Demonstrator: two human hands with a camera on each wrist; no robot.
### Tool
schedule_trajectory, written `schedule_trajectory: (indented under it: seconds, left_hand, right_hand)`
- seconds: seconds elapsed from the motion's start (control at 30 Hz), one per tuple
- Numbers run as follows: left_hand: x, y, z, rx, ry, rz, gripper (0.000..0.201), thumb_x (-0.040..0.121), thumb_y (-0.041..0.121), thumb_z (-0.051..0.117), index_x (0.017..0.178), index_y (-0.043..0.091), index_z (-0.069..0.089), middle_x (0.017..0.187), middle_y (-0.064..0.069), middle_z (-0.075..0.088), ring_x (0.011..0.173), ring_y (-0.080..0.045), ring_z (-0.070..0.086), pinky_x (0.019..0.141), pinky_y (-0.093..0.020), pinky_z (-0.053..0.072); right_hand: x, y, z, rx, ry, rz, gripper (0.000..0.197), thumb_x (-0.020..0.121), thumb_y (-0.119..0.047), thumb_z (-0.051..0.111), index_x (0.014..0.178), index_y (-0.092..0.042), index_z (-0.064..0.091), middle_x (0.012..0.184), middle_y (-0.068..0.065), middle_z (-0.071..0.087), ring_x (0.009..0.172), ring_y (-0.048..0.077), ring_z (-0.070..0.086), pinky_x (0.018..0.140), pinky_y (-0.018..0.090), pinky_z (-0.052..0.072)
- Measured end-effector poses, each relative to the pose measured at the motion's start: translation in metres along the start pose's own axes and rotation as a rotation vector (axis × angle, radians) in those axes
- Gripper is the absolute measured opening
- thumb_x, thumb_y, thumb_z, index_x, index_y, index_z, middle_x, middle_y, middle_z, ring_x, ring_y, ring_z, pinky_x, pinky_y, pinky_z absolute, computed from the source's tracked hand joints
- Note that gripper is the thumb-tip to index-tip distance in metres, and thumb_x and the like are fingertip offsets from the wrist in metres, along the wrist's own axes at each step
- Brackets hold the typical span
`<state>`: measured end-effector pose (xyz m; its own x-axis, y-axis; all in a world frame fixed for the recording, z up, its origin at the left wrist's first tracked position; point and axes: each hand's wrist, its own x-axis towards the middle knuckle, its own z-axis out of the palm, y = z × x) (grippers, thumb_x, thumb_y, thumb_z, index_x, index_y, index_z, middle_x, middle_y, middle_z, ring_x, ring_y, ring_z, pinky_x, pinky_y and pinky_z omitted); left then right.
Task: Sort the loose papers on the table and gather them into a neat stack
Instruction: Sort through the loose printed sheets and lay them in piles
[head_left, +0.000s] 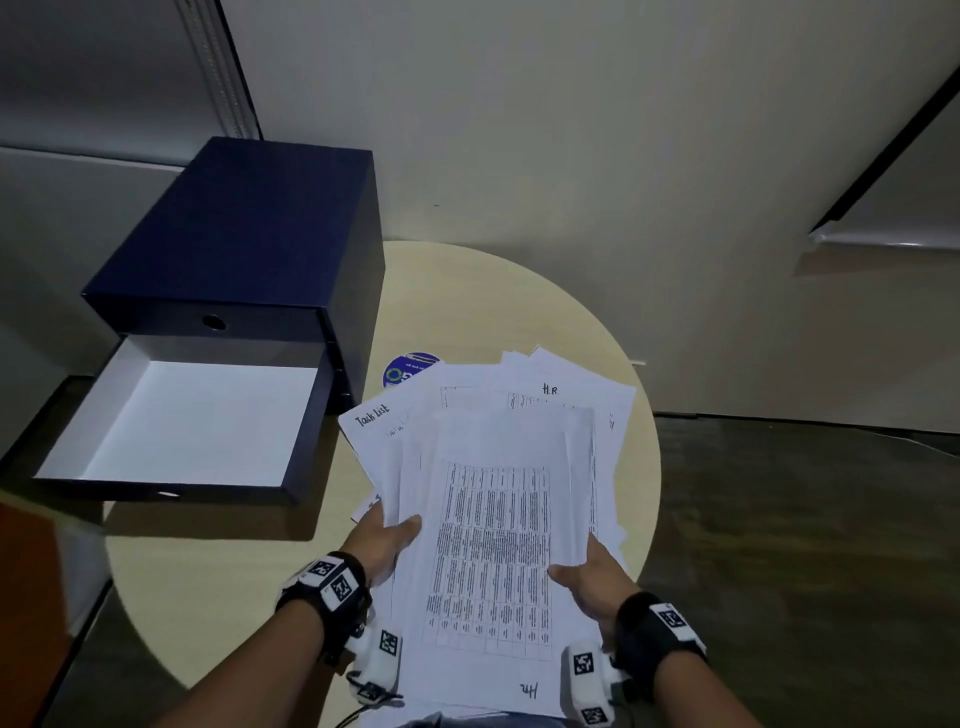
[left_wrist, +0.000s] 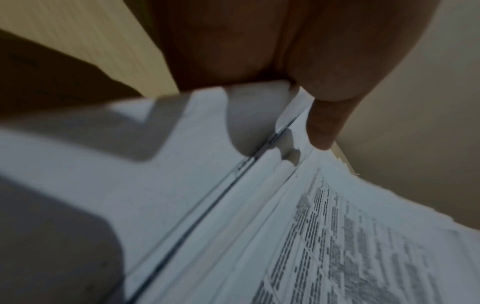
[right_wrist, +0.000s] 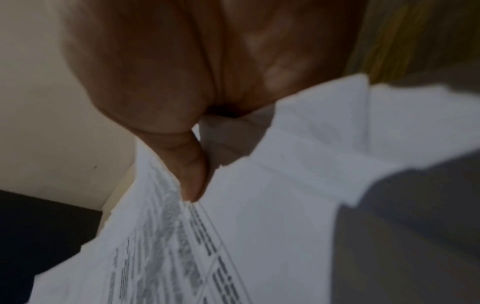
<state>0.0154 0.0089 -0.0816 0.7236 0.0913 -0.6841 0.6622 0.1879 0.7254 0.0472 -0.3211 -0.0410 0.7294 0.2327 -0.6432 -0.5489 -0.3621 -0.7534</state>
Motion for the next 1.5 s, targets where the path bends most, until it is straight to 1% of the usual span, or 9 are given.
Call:
schedule_trajectory:
  seconds: [0.13,0.37,0.5,0.6,0.8,0.93,1.17,1.37,1.5]
  left_hand:
    - [-0.035,0.04,0.009,-0.107,-0.067,0.082,0.08,0.072,0.032,0.086,0.141,0.013,0.049,0.131,-0.003,0.065,0.119,-0.02,0.063,0.111,-0.042,0.04]
    - [-0.064,0.109,0.017,-0.165,-0.145,0.294,0.07,0.072,0.02,0.085,0.134,0.009,0.055,0.125,-0.012,0.069,0.116,-0.031,0.065,0.102,-0.054,0.047]
    - [-0.081,0.147,0.021,-0.135,-0.025,0.503,0.038,0.077,0.006,0.077,0.114,0.01,0.068,0.106,-0.004,0.077,0.1,-0.02,0.072,0.083,-0.033,0.057]
    - [-0.081,0.148,0.024,-0.025,0.007,0.544,0.042,0.078,0.003,0.078,0.118,0.009,0.067,0.11,-0.004,0.076,0.104,-0.019,0.071,0.091,-0.036,0.055]
    - [-0.086,0.133,0.024,-0.173,-0.061,0.447,0.05,0.065,-0.015,0.078,0.113,-0.004,0.065,0.099,-0.015,0.077,0.093,-0.029,0.074,0.078,-0.041,0.061]
    - [-0.091,0.131,0.019,-0.177,-0.127,0.439,0.073,0.04,0.006,0.085,0.109,-0.006,0.065,0.097,-0.017,0.076,0.091,-0.033,0.073,0.067,-0.034,0.06]
    - [-0.085,0.135,0.017,-0.026,-0.1,0.52,0.078,0.037,0.01,0.084,0.112,0.014,0.063,0.106,-0.005,0.073,0.1,-0.019,0.067,0.093,-0.042,0.054]
    - [-0.092,0.141,0.026,-0.026,-0.018,0.565,0.041,0.076,-0.009,0.075,0.109,0.014,0.069,0.101,0.004,0.078,0.101,-0.009,0.07,0.085,-0.023,0.056]
    - [-0.097,0.144,0.017,0.163,-0.022,0.46,0.045,0.072,0.043,0.082,0.11,0.022,0.068,0.105,0.008,0.076,0.102,-0.008,0.07,0.092,-0.033,0.053]
  right_hand:
    - [-0.016,-0.025,-0.007,0.183,-0.021,-0.089,0.057,0.088,0.003,0.068,0.135,-0.025,0.052,0.127,0.0,0.071,0.117,0.016,0.067,0.092,0.028,0.055]
    - [-0.038,-0.105,-0.022,0.249,-0.062,-0.288,0.047,0.094,0.007,0.059,0.137,-0.011,0.054,0.127,0.014,0.07,0.119,0.034,0.065,0.101,0.051,0.052]
    - [-0.04,-0.133,-0.025,0.084,0.168,-0.388,0.017,0.092,-0.004,0.068,0.107,-0.011,0.069,0.093,-0.009,0.08,0.091,0.011,0.074,0.079,0.024,0.054]
    - [-0.023,-0.123,-0.016,0.06,0.317,-0.295,0.018,0.088,-0.011,0.074,0.073,-0.011,0.064,0.059,-0.012,0.067,0.057,0.009,0.065,0.07,0.034,0.054]
    - [-0.018,-0.108,0.002,0.282,0.309,-0.285,0.017,0.084,0.008,0.07,0.098,-0.001,0.072,0.083,-0.001,0.079,0.084,0.028,0.071,0.074,0.033,0.055]
    - [-0.019,-0.105,0.001,0.347,0.285,-0.301,0.026,0.082,0.017,0.062,0.101,0.0,0.068,0.084,-0.001,0.08,0.089,0.03,0.072,0.082,0.037,0.055]
    - [-0.019,-0.108,0.007,0.363,0.238,-0.34,0.05,0.067,0.008,0.071,0.115,0.004,0.061,0.089,-0.002,0.079,0.092,0.018,0.072,0.076,0.027,0.057]
    - [-0.02,-0.129,0.012,0.178,0.342,-0.396,0.018,0.083,-0.004,0.077,0.096,0.003,0.066,0.084,0.006,0.073,0.077,0.021,0.07,0.073,0.036,0.058]
    - [-0.036,-0.155,0.014,0.169,0.291,-0.475,0.017,0.086,0.005,0.072,0.094,-0.009,0.068,0.073,-0.006,0.076,0.072,0.013,0.07,0.063,0.022,0.054]
